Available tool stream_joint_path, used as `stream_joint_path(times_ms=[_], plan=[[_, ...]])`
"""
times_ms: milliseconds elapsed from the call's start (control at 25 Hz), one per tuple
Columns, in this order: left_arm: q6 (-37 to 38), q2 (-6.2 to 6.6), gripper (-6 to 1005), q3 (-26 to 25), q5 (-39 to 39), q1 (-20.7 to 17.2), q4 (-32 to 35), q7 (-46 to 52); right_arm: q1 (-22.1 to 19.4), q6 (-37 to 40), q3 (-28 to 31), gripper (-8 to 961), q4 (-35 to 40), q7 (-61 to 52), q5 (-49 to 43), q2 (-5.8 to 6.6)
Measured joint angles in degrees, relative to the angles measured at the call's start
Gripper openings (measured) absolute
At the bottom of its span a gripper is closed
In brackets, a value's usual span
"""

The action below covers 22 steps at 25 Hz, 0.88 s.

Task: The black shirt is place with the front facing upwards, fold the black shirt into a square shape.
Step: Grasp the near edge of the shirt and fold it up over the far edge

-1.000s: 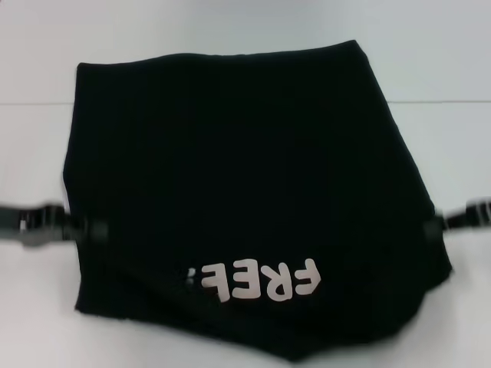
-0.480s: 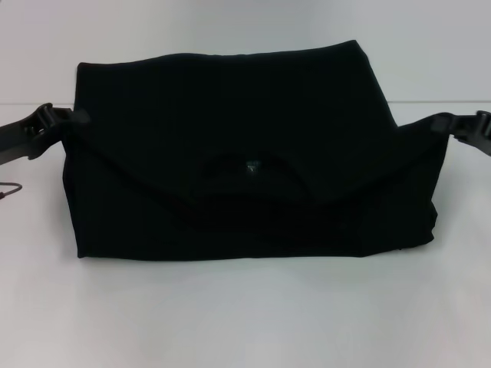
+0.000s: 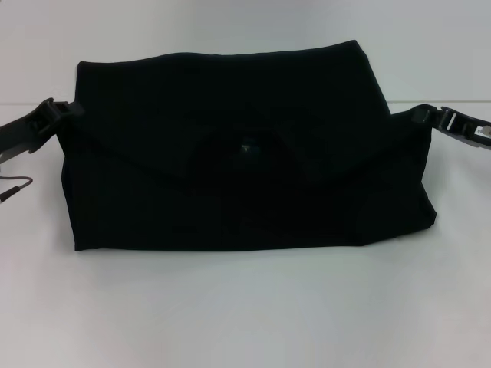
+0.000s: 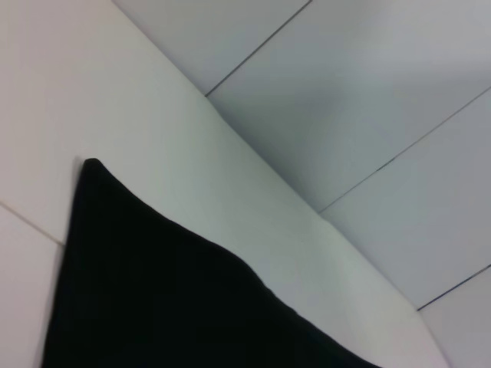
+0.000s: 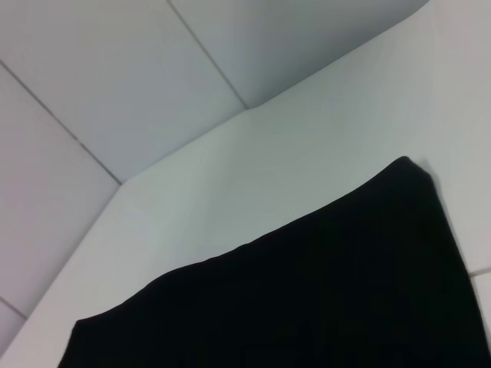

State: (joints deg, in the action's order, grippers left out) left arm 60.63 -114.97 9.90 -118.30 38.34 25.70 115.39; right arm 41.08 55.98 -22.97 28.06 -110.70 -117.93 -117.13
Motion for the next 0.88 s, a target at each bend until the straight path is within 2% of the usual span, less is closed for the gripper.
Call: stream_joint_path(times_ms=[280,440,600,640,880], plan=[[-4.0,-1.04,14,0.9,0.1,1.1,-1.6,-3.8,1.5,-7.1,-1.0,62,-1.1,1.4,0.1,-1.32],[-9.0,-2.6,15,1.0,0.1,1.9,-2.1,-5.9,1.8,-10.1,-1.3,63,-2.0,4.9,0.8,-1.82],[-12.2,-3.55,16,1.0,0.2,2.1,-2.2,-6.7,1.4,-10.2,-1.3,64,-2.2,10.0,3.4,-2.11],[-12.5,-3.67,77,1.0,0.2,2.1,-2.2,-6.7,1.3,-10.2,-1.3,64,-2.2,10.4,3.6,-2.13],[-12.0,-3.63,389,1.0,0.0,0.6,-2.3,-6.3,-0.3,-8.8,-0.8,237,-2.2,10.7,5.2,-1.74]])
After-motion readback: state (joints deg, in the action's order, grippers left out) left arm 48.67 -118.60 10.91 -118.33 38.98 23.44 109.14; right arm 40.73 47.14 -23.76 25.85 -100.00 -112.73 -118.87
